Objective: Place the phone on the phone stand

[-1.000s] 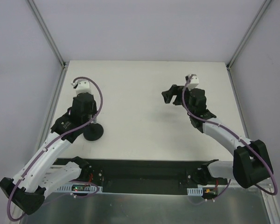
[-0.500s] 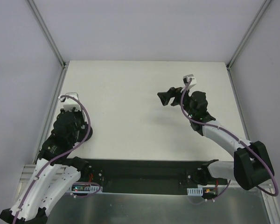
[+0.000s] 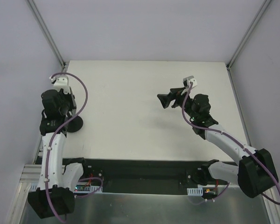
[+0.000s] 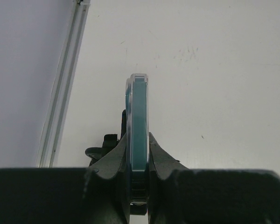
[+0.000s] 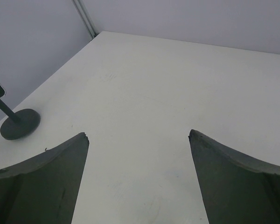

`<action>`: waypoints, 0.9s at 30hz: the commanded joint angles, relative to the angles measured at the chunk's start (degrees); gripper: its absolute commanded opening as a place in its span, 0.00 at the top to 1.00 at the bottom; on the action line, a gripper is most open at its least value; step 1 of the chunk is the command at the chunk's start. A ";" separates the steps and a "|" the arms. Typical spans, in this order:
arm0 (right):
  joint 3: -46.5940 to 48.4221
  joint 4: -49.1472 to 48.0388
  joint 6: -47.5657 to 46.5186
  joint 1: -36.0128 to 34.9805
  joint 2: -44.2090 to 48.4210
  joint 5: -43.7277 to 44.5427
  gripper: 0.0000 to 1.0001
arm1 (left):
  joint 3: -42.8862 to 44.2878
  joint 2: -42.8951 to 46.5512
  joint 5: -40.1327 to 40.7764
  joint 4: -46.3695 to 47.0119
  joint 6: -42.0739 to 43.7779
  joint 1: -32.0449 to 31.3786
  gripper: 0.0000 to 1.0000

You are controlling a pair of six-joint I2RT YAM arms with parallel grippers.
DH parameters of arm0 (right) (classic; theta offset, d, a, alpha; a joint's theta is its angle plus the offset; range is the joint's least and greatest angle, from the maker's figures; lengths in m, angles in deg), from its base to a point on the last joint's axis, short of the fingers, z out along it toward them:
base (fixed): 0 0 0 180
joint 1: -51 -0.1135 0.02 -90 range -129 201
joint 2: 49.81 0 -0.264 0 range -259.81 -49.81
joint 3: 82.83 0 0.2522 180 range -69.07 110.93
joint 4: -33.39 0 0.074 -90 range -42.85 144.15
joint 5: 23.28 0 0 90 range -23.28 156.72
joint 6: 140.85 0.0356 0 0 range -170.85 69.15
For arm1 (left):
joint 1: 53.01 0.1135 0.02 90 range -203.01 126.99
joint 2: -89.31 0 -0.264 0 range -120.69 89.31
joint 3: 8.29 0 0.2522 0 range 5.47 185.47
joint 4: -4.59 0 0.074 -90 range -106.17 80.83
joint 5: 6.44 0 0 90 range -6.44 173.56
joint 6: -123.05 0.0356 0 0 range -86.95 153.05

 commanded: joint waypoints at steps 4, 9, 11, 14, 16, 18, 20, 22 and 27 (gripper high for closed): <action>0.43 -0.79 -3.37 -0.07 2.58 0.74 0.09 | 10.16 -8.62 -18.82 13.63 5.24 9.25 1.00; 0.25 -0.18 -4.51 -0.15 2.84 2.66 0.08 | 17.54 -17.84 -14.53 15.04 10.43 10.84 1.00; 0.42 -0.18 -4.78 -0.07 2.49 3.11 0.08 | 21.31 -22.49 -15.66 14.86 11.23 11.28 1.00; 0.95 0.44 -4.78 -0.06 1.70 2.50 0.08 | 22.12 -26.37 -19.44 18.35 9.74 11.81 1.00; 1.13 0.44 -4.78 0.02 1.44 2.32 0.08 | 21.68 -27.61 -18.84 19.87 8.43 12.34 1.00; 1.13 0.44 -4.87 -0.07 1.26 2.50 0.07 | 20.19 -28.40 -19.53 22.67 7.36 13.74 1.00; 1.22 0.52 -5.13 -0.07 1.17 2.67 0.07 | 18.18 -28.93 -20.06 24.26 8.32 14.10 1.00; 1.22 0.44 -5.04 -0.06 1.17 2.59 0.07 | 17.64 -29.46 -20.85 25.06 9.55 15.15 1.00; 1.92 0.35 -4.43 -0.07 -0.23 1.62 0.07 | 15.80 -29.72 -29.98 27.08 7.28 19.72 1.00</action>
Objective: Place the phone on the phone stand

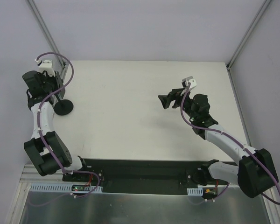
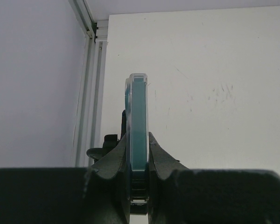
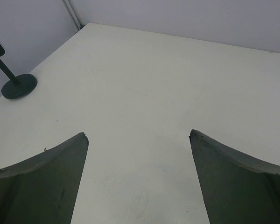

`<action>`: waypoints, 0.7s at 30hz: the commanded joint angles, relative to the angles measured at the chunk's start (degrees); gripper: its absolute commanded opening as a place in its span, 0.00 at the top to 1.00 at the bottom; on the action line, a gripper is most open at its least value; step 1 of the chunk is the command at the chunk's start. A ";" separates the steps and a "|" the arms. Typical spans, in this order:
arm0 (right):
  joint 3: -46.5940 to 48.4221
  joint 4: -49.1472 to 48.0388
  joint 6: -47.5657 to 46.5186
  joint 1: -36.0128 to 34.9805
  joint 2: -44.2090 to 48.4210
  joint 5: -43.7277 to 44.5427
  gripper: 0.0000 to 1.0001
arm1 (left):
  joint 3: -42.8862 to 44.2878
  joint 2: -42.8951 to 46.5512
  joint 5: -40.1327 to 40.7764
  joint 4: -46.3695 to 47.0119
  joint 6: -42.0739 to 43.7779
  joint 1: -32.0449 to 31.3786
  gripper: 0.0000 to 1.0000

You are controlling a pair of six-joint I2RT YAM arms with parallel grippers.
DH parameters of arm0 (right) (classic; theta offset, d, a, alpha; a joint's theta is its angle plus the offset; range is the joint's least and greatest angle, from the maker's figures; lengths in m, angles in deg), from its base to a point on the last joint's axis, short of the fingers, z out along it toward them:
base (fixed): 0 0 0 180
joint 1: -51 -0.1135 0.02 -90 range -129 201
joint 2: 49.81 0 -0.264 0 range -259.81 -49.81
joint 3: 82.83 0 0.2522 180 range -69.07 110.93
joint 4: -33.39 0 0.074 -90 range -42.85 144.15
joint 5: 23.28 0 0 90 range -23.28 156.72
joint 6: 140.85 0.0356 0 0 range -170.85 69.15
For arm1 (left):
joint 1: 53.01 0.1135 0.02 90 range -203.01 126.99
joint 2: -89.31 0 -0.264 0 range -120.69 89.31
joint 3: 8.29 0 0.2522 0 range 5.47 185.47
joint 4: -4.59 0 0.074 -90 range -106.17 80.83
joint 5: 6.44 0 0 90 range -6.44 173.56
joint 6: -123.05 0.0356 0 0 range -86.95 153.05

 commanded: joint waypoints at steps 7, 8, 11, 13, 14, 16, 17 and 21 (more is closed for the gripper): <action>2.36 -1.84 -0.03 0.02 -1.79 -1.51 0.07 | -2.35 2.28 -15.60 10.33 2.07 5.27 1.00; 2.36 -1.92 0.05 0.02 -1.79 -1.60 0.07 | -2.97 2.71 -15.95 10.86 2.17 5.27 1.00; 2.27 -1.92 -0.03 -0.06 -1.88 -1.43 0.07 | -4.12 2.63 -18.15 11.21 2.17 5.26 1.00; 2.18 -1.92 -0.12 -0.06 -1.62 -1.42 0.07 | -4.64 2.63 -19.37 11.30 2.52 5.35 1.00; 2.18 -1.92 -0.21 0.02 -1.53 -1.42 0.07 | -4.82 2.54 -19.73 11.13 2.61 5.53 1.00; 2.10 -1.92 -0.21 0.02 -1.53 -1.42 0.07 | -5.43 2.63 -20.00 11.30 2.35 5.79 1.00; 2.10 -1.92 -0.21 -0.06 -1.35 -1.42 0.07 | -5.61 2.63 -20.26 11.30 2.34 5.97 1.00; 1.92 -1.92 -0.21 0.02 -1.26 -1.34 0.07 | -6.32 2.63 -20.00 12.18 0.33 7.20 1.00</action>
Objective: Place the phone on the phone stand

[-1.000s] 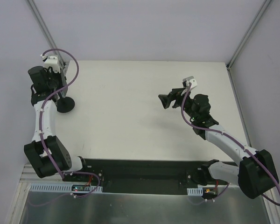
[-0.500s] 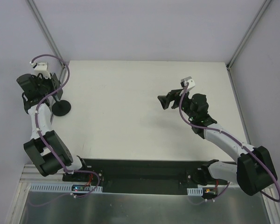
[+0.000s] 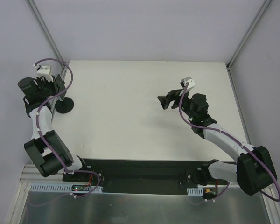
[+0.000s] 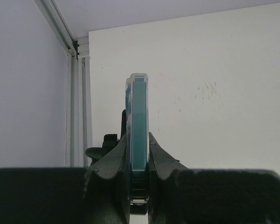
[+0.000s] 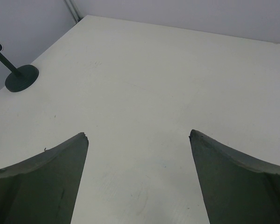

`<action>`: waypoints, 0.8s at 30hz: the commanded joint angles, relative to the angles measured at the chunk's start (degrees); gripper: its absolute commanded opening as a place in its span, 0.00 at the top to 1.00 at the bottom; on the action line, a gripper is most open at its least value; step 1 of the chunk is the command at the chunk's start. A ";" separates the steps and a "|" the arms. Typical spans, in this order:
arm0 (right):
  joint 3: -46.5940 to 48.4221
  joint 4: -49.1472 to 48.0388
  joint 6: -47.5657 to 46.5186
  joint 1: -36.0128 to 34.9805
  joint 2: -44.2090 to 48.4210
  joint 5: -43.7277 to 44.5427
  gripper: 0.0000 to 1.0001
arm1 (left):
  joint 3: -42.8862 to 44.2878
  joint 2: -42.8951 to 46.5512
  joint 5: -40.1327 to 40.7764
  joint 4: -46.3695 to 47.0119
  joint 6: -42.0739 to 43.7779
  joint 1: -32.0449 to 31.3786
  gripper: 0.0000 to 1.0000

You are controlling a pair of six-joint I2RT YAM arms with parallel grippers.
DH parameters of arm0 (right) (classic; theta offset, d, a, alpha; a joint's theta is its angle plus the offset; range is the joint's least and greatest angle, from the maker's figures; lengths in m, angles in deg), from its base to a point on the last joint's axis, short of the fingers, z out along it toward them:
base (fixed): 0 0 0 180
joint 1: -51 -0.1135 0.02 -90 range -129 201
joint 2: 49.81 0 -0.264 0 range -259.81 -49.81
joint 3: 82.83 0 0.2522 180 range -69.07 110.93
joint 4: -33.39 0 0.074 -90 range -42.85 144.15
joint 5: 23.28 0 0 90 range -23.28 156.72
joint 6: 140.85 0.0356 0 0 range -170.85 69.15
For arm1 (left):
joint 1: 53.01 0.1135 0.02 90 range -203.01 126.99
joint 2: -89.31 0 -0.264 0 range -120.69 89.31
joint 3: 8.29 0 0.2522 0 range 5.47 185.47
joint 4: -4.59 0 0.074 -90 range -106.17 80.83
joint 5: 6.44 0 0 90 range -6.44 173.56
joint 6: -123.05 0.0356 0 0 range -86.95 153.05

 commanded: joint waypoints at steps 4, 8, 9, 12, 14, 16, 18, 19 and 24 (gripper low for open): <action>2.07 -1.97 -0.17 0.02 0.73 -1.34 0.07 | 0.92 2.19 -0.06 1.65 -3.73 1.69 0.51; 2.16 -1.97 -0.16 0.02 0.46 -1.34 0.07 | -0.04 3.95 1.36 4.20 -6.19 1.69 0.01; 2.16 -1.97 -0.16 0.02 0.46 -1.42 0.07 | -0.39 4.47 1.71 4.90 -8.28 1.78 0.01; 2.16 -1.97 -0.08 -0.06 0.20 -1.60 0.07 | -2.93 8.51 8.44 9.73 -14.69 1.61 0.01; 2.16 -1.97 -0.08 -0.06 0.20 -1.34 0.07 | -5.75 14.04 16.79 9.40 -20.93 1.43 0.01; 2.16 -1.97 -0.08 0.02 0.11 -1.25 0.07 | -10.03 21.39 27.40 8.78 -28.94 1.43 0.01; 2.25 -1.97 0.10 0.02 -0.06 -0.72 0.07 | -11.20 25.03 32.54 4.14 -32.89 -0.32 0.07; 2.42 -1.79 0.62 -0.06 -0.33 0.32 0.06 | -9.46 26.61 35.35 0.99 -32.74 -2.07 0.09; 2.34 -1.18 2.29 0.29 -1.12 3.40 0.05 | -3.48 26.72 43.72 -5.55 -19.95 -26.70 0.15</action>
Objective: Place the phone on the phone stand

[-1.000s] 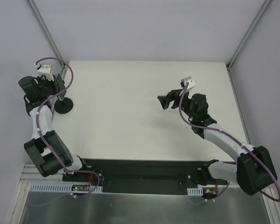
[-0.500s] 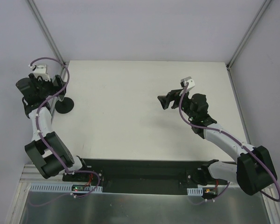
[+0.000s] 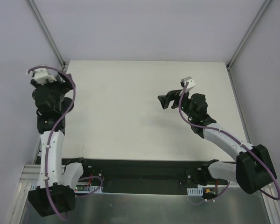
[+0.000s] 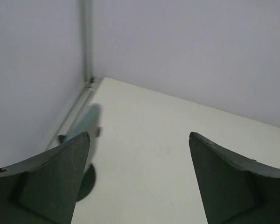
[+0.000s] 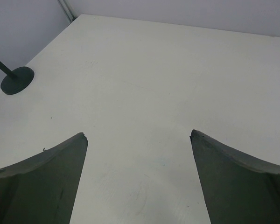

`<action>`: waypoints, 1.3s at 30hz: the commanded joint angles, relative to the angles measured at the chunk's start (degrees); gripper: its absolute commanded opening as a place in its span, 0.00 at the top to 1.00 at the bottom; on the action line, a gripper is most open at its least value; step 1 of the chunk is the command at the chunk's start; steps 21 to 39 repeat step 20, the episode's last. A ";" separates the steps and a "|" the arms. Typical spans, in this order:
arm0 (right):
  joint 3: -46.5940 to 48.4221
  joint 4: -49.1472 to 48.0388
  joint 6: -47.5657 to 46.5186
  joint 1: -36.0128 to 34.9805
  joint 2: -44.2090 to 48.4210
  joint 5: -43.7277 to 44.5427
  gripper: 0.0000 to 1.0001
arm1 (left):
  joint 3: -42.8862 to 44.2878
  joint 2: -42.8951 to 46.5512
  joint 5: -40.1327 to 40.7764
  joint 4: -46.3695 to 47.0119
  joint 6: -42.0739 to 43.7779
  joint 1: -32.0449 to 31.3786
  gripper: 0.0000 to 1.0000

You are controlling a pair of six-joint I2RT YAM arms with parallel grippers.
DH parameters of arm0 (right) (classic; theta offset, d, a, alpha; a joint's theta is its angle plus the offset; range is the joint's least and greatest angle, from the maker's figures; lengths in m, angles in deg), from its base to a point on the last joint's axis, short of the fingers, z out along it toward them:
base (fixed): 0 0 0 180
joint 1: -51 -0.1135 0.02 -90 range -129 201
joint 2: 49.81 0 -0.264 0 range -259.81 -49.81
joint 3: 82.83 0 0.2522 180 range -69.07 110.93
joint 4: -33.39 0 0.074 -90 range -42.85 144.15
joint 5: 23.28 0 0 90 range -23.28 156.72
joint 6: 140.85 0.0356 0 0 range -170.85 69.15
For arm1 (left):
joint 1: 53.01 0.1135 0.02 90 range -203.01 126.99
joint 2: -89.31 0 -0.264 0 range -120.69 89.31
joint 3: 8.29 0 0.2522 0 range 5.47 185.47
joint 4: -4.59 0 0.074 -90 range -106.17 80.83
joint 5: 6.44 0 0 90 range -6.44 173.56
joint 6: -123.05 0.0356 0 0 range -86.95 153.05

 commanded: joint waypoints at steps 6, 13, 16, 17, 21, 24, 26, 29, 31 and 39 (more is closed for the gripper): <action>2.95 2.77 2.70 0.81 -0.47 10.56 0.04 | 10.99 -13.58 3.83 -8.91 17.56 -36.97 0.08; -0.56 2.35 2.00 1.08 4.63 21.57 0.01 | 5.55 -16.87 -13.51 -2.08 12.98 -41.54 0.12; -3.28 -3.08 0.59 0.99 4.72 16.93 0.00 | 2.29 -14.06 -14.66 0.04 15.44 -43.04 0.10; -3.81 -3.89 0.76 0.99 4.46 16.56 0.03 | 1.77 -13.18 -15.01 0.22 15.36 -43.22 0.10; -3.38 -0.75 1.20 0.90 6.47 15.94 0.03 | 0.09 -9.75 -17.11 0.31 14.48 -43.84 0.09; -3.38 -0.75 1.20 0.90 6.47 15.94 0.03 | 0.09 -9.75 -17.11 0.31 14.48 -43.84 0.09; -3.38 -0.75 1.20 0.90 6.47 15.94 0.03 | 0.09 -9.75 -17.11 0.31 14.48 -43.84 0.09; -3.38 -0.75 1.20 0.90 6.47 15.94 0.03 | 0.09 -9.75 -17.11 0.31 14.48 -43.84 0.09; -3.38 -0.75 1.20 0.90 6.47 15.94 0.03 | 0.09 -9.75 -17.11 0.31 14.48 -43.84 0.09; -3.38 -0.75 1.20 0.90 6.47 15.94 0.03 | 0.09 -9.75 -17.11 0.31 14.48 -43.84 0.09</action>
